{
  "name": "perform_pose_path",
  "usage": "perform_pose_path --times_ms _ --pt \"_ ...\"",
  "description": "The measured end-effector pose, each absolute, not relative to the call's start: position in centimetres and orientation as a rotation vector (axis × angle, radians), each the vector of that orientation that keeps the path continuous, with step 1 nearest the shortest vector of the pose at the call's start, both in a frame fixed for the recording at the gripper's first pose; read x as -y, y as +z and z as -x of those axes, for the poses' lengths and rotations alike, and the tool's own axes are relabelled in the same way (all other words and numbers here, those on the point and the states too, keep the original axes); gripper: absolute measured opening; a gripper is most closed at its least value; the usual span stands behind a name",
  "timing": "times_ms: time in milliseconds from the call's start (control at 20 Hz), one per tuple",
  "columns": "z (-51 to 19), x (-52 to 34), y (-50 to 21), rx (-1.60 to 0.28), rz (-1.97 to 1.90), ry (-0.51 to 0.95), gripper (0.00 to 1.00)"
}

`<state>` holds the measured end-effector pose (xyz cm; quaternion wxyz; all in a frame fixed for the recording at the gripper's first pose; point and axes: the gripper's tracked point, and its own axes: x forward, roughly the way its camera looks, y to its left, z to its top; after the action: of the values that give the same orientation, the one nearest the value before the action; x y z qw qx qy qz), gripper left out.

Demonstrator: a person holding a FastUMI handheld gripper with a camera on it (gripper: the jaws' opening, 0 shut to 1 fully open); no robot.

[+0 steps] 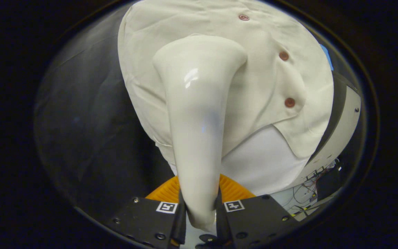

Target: Iron the clothes twice with a garment steamer, once on the left side and once on the right side.

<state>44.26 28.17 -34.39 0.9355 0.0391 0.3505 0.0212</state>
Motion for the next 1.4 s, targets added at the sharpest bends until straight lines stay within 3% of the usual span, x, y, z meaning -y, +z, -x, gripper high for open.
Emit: perform_pose_path --times_ms 550,1050,1400 --pt "-37.9 -26.7 -32.5 -0.747 -0.057 0.068 0.33" --pt "-31.4 -19.2 -17.3 -0.545 -0.051 -0.030 0.33" --pt "-31.3 -15.9 -9.3 -0.406 -0.036 -0.062 0.33"
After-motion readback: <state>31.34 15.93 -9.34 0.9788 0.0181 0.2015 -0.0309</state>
